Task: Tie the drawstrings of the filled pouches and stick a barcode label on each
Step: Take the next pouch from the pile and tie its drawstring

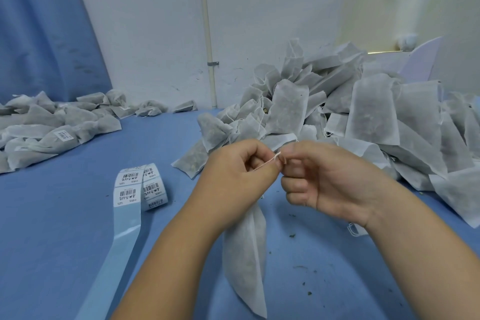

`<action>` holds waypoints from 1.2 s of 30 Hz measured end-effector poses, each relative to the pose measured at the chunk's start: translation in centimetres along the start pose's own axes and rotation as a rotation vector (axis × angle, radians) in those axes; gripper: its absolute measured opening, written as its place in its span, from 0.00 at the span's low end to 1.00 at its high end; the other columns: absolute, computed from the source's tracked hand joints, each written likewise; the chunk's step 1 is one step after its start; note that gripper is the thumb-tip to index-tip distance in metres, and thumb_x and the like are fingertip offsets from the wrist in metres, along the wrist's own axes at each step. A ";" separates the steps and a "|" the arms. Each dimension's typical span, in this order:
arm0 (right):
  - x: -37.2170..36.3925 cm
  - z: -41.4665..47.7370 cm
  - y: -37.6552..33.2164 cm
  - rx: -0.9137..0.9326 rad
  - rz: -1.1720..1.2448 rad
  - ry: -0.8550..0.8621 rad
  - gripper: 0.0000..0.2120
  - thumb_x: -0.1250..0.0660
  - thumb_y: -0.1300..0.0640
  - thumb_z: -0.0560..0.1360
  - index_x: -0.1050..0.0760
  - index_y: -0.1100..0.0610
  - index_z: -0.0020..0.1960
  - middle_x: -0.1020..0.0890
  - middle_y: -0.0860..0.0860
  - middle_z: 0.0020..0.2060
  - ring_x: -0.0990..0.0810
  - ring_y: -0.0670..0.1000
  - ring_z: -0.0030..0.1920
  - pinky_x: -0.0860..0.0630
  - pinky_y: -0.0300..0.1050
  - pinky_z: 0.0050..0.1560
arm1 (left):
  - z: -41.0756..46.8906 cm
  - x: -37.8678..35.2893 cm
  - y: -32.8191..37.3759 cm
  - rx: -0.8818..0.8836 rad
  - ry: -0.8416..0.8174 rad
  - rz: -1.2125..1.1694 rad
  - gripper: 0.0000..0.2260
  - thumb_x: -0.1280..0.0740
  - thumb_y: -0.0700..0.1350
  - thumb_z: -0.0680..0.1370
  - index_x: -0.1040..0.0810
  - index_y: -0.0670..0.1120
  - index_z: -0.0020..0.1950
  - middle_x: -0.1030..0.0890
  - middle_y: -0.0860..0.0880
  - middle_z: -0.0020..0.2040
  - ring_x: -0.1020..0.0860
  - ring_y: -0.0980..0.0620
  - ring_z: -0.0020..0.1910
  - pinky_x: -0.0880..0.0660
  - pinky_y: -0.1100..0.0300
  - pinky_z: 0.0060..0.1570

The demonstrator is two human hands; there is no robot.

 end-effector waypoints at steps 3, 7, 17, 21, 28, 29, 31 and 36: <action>0.7 0.0 -0.7 0.118 -0.209 0.129 0.11 0.27 0.62 0.70 0.26 0.55 0.32 0.28 0.50 0.28 0.28 0.47 0.29 0.31 0.39 0.30 | 0.0 0.1 0.0 -0.005 0.001 0.059 0.08 0.28 0.44 0.75 0.19 0.54 0.37 0.27 0.57 0.27 0.30 0.58 0.27 0.32 0.68 0.29; 1.0 -0.7 -2.5 0.302 -0.392 0.272 0.07 0.26 0.60 0.68 0.22 0.55 0.34 0.19 0.52 0.31 0.22 0.48 0.34 0.27 0.40 0.36 | 0.1 0.3 -0.4 0.016 0.022 0.076 0.09 0.29 0.47 0.76 0.18 0.58 0.36 0.26 0.58 0.27 0.29 0.57 0.28 0.31 0.65 0.30; 1.3 -3.0 -5.2 0.609 -0.679 0.556 0.10 0.27 0.62 0.70 0.16 0.47 0.36 0.16 0.41 0.32 0.18 0.40 0.34 0.24 0.32 0.37 | 0.2 1.0 -0.9 0.078 0.070 -0.026 0.12 0.30 0.46 0.77 0.18 0.56 0.34 0.25 0.57 0.27 0.29 0.56 0.28 0.29 0.61 0.34; 1.0 -2.3 -4.5 0.536 -0.677 0.488 0.07 0.29 0.61 0.70 0.18 0.51 0.36 0.16 0.48 0.33 0.17 0.50 0.36 0.22 0.43 0.38 | 0.2 0.8 -0.9 0.104 0.072 -0.045 0.11 0.30 0.45 0.77 0.17 0.55 0.35 0.26 0.56 0.27 0.29 0.56 0.28 0.29 0.58 0.35; 1.2 -0.3 -1.2 0.131 -0.282 0.184 0.06 0.32 0.63 0.74 0.21 0.61 0.38 0.26 0.52 0.27 0.25 0.49 0.27 0.29 0.39 0.29 | 0.0 1.0 -0.8 0.096 0.068 -0.024 0.10 0.29 0.45 0.76 0.17 0.55 0.35 0.26 0.54 0.29 0.30 0.55 0.30 0.30 0.58 0.36; 1.1 -0.2 -0.8 0.086 -0.218 0.149 0.05 0.32 0.63 0.73 0.21 0.61 0.38 0.27 0.52 0.26 0.27 0.49 0.26 0.31 0.39 0.27 | 0.0 1.0 -0.8 0.096 0.068 -0.024 0.11 0.29 0.45 0.76 0.17 0.55 0.35 0.27 0.54 0.29 0.30 0.55 0.30 0.30 0.58 0.36; 0.8 -0.3 -0.5 0.026 -0.136 0.090 0.02 0.30 0.63 0.69 0.20 0.60 0.38 0.29 0.51 0.25 0.29 0.48 0.25 0.33 0.38 0.24 | 0.1 0.9 -0.7 0.088 0.063 -0.018 0.11 0.29 0.44 0.76 0.18 0.55 0.34 0.27 0.54 0.29 0.30 0.55 0.30 0.31 0.59 0.35; 0.3 -0.4 -0.3 -0.013 -0.014 0.037 0.04 0.31 0.62 0.66 0.19 0.61 0.39 0.24 0.54 0.29 0.21 0.51 0.28 0.26 0.39 0.26 | 0.1 0.8 -0.6 0.068 0.055 0.006 0.12 0.29 0.44 0.76 0.19 0.55 0.33 0.25 0.54 0.29 0.30 0.57 0.29 0.31 0.64 0.33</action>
Point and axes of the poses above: each hand's wrist, its own z-axis towards the middle knuckle, its own x-axis out of the back of the hand, y = z × x, the point moved 9 cm from there along z, towards the middle knuckle
